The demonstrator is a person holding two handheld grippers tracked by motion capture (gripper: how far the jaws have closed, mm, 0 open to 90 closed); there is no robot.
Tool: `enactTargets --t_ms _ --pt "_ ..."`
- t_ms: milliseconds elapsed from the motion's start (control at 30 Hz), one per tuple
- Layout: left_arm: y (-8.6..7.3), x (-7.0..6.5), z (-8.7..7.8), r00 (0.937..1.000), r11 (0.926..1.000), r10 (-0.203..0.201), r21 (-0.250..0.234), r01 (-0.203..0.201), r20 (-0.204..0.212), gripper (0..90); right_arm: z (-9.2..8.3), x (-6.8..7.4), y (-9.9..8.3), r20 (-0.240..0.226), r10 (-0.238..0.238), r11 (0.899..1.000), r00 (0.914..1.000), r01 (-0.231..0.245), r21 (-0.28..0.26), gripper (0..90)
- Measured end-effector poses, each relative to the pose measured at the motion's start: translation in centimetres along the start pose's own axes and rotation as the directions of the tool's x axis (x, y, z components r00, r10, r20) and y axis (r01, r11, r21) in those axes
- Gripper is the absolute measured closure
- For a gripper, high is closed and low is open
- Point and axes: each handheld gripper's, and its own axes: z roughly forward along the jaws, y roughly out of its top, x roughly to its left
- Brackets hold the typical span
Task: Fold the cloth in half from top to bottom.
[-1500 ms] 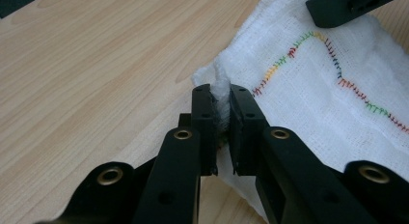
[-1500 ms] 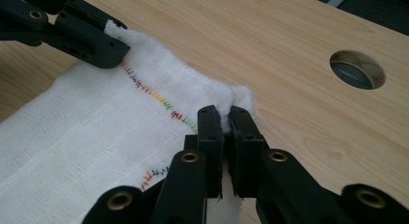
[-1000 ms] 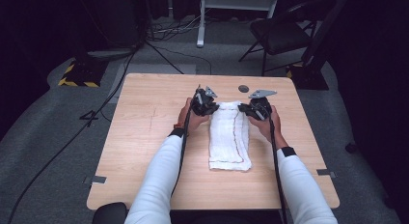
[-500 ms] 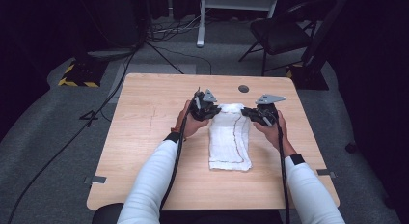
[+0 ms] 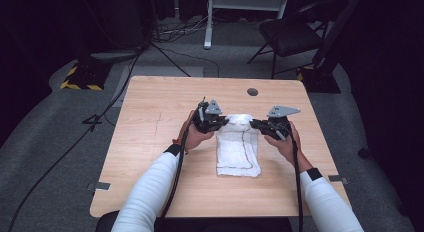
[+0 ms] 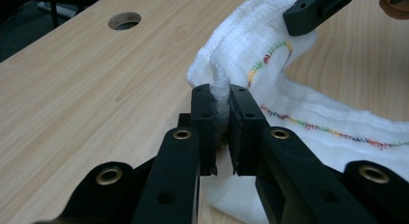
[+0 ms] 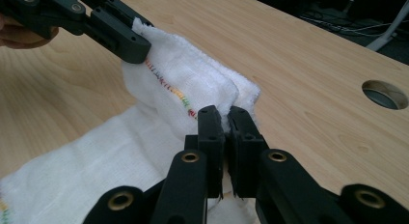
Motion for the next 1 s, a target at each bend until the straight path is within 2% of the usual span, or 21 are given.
enactTargets --t_ms 133,233,633,1000 --pt "-0.4 -0.6 -0.5 0.9999 0.9999 0.011 -0.006 -0.011 0.01 82.3 -0.4 0.6 -0.2 -0.014 -0.02 1.0 0.9997 0.02 0.0 85.6" --pt "-0.7 -1.0 -0.7 0.9994 0.9994 0.036 -0.004 -0.036 0.004 82.2 -0.5 0.9 -0.4 -0.02 -0.024 1.0 0.9995 0.024 0.003 85.5" --pt "-1.9 -2.2 -1.4 0.9981 0.9995 0.03 -0.007 -0.029 0.053 81.8 -1.4 2.4 -1.2 -0.051 -0.068 0.997 0.9964 0.069 0.027 85.6" --pt "-2.3 -3.5 -1.7 0.9948 0.9983 0.054 0.017 -0.055 0.087 81.0 -2.1 3.1 -2.2 -0.083 -0.087 0.995 0.9927 0.091 0.042 85.5"
